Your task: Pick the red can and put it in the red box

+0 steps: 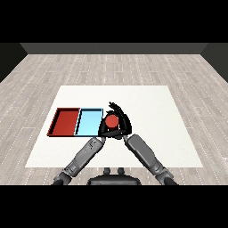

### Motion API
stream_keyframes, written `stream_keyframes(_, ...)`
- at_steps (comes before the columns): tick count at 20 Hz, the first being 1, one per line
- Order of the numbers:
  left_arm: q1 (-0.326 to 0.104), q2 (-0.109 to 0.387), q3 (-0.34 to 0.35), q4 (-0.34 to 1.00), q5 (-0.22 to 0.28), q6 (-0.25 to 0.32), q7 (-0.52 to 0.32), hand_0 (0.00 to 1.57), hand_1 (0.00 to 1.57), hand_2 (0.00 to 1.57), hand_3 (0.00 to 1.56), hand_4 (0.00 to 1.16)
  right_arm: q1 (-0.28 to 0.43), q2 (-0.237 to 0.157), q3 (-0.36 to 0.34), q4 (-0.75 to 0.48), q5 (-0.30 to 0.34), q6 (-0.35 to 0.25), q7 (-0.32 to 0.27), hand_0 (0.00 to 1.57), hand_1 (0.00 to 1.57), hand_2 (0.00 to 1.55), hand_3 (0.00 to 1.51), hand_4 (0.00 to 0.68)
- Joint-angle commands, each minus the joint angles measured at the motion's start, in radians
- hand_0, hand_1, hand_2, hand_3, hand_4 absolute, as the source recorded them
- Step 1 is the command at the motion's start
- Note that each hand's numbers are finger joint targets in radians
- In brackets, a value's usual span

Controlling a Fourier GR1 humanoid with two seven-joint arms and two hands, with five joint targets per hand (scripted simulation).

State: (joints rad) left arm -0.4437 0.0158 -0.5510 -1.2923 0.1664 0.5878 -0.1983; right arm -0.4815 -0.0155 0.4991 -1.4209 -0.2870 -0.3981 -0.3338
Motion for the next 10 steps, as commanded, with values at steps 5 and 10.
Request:
stream_keyframes(5,0.061,-0.015,0.04,-0.009,-0.052,-0.043,-0.01,1.57,1.57,1.57,1.48,1.14,0.027,-0.067,-0.091,-0.175,0.085,-0.006,0.132,0.0,0.0,0.0,0.0,0.0)
stream_keyframes(10,0.069,-0.01,0.067,-0.004,-0.016,-0.066,0.029,1.57,1.57,1.57,1.48,1.13,0.034,-0.091,-0.161,-0.327,0.075,-0.002,0.14,0.0,0.0,0.0,0.0,0.0)
